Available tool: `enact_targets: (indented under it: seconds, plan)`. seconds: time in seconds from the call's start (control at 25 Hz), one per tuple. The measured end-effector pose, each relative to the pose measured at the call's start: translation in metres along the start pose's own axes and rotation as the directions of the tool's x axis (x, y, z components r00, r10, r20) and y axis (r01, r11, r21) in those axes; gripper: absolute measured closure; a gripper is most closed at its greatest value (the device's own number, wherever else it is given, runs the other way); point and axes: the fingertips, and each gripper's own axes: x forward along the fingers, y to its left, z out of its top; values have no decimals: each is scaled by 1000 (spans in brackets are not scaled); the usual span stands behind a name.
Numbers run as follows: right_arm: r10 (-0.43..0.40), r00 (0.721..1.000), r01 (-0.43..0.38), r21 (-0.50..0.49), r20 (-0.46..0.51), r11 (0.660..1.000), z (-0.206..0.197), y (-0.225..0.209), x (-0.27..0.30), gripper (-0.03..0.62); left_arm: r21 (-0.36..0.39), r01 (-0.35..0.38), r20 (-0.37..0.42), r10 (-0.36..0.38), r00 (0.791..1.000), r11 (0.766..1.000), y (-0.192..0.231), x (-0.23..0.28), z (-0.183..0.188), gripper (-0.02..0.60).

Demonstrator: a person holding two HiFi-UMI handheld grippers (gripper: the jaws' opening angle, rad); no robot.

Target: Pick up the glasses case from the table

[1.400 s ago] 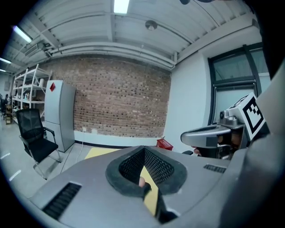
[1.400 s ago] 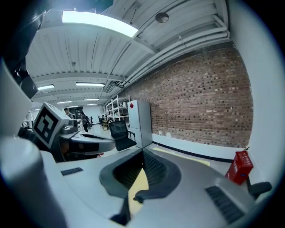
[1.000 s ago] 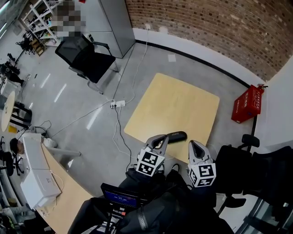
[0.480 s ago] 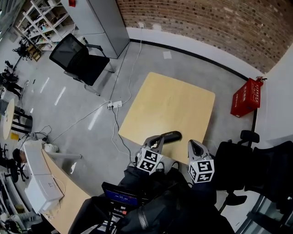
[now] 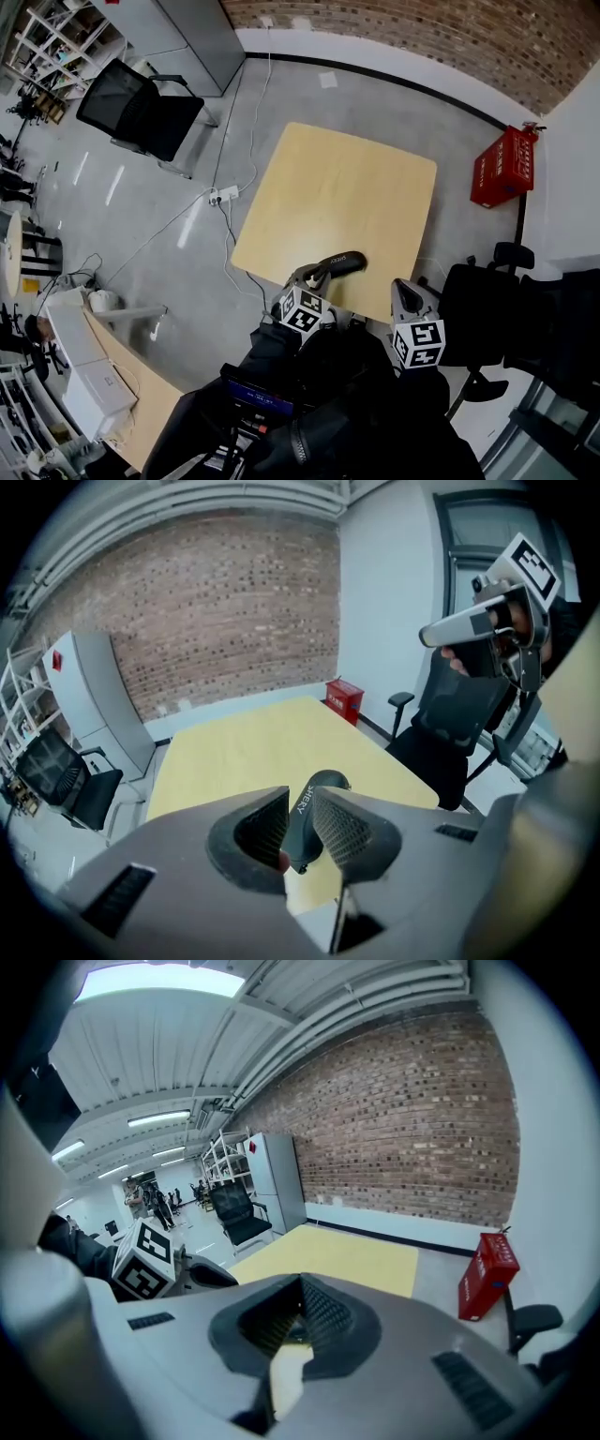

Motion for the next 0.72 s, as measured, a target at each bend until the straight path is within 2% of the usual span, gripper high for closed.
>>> enact_targets:
  seconds: [0.24, 0.44, 0.72]
  plan:
    - [-20, 999, 20, 11, -35, 1000, -8, -17, 9, 591, 56, 63, -97, -57, 994, 996, 0, 35, -22, 446]
    - [-41, 998, 42, 26, -55, 999, -11, -30, 12, 591, 126, 127, -188, -102, 977, 984, -1, 58, -37, 369]
    - [-60, 996, 63, 35, -72, 997, -15, -43, 13, 591, 139, 174, -244, -137, 960, 975, -3, 76, -42, 321]
